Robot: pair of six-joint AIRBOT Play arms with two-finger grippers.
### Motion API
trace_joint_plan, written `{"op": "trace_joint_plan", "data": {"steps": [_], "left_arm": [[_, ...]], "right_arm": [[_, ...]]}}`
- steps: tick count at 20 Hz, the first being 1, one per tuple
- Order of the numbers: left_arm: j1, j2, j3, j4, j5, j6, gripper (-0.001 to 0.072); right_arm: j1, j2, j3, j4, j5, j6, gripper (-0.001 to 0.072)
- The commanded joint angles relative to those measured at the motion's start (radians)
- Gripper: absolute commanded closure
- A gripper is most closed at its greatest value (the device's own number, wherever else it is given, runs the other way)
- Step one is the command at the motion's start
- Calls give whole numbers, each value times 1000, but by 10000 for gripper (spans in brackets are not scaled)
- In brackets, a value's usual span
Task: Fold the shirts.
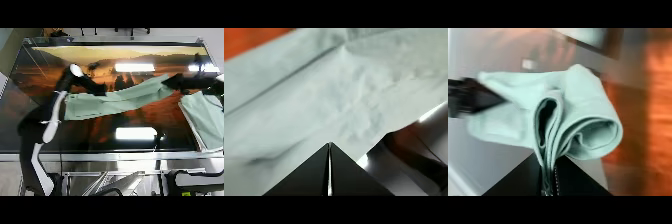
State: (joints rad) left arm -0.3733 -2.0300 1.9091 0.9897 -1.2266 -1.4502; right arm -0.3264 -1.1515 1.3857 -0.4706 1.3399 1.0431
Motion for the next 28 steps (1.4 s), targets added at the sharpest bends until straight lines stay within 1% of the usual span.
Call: {"op": "trace_joint_plan", "data": {"steps": [1, 3, 5, 6, 7, 9, 10, 11, 13, 14, 15, 16, 18, 19, 20, 23, 24, 26, 27, 28], "left_arm": [[-196, -95, 1, -64, 227, -44, 687], [-267, -143, 1, -151, 383, -71, 687], [-307, -179, 1, -268, 486, -78, 686], [-318, -187, 1, -307, 511, -77, 687], [-322, -186, 1, -311, 519, -77, 687], [-304, -155, 3, -311, 488, -77, 686], [-279, -130, 17, -311, 425, -76, 686], [-247, -108, 52, -311, 323, -61, 686], [-155, -43, 144, -315, 64, -5, 686], [-97, 7, 179, -351, -52, 32, 686], [-34, 68, 188, -423, -130, 64, 687], [40, 136, 185, -521, -180, 92, 686], [188, 282, 126, -732, -201, 153, 686], [262, 351, 87, -817, -207, 191, 686], [325, 404, 62, -863, -223, 217, 686], [479, 527, -3, -869, -299, 261, 686], [516, 562, -35, -869, -306, 271, 686], [574, 628, -118, -869, -306, 335, 686], [593, 653, -159, -869, -306, 362, 686], [605, 674, -199, -869, -307, 383, 686]], "right_arm": [[-1, 80, 139, 4, 129, 149, 688], [-2, 96, 169, 4, 160, 182, 688], [-2, 98, 170, 3, 202, 188, 688], [-2, 94, 170, 3, 223, 189, 688], [-2, 91, 170, 3, 234, 188, 688], [-2, 82, 170, 2, 237, 188, 688], [-2, 77, 170, 3, 237, 188, 688], [-1, 72, 170, 3, 237, 189, 688], [7, 61, 170, 3, 235, 189, 688], [19, 55, 170, 3, 224, 189, 688], [41, 49, 167, 3, 194, 190, 688], [78, 45, 160, 3, 149, 192, 688], [196, 34, 136, 4, 24, 192, 688], [272, 26, 120, 4, -57, 188, 688], [354, 11, 103, 3, -151, 180, 688], [638, -104, 84, 3, -436, 146, 687], [727, -158, 84, 3, -534, 111, 687], [907, -292, 84, 4, -797, 19, 681], [982, -354, 85, 13, -924, -16, 643], [1051, -409, 85, 51, -1046, -72, 516]]}}
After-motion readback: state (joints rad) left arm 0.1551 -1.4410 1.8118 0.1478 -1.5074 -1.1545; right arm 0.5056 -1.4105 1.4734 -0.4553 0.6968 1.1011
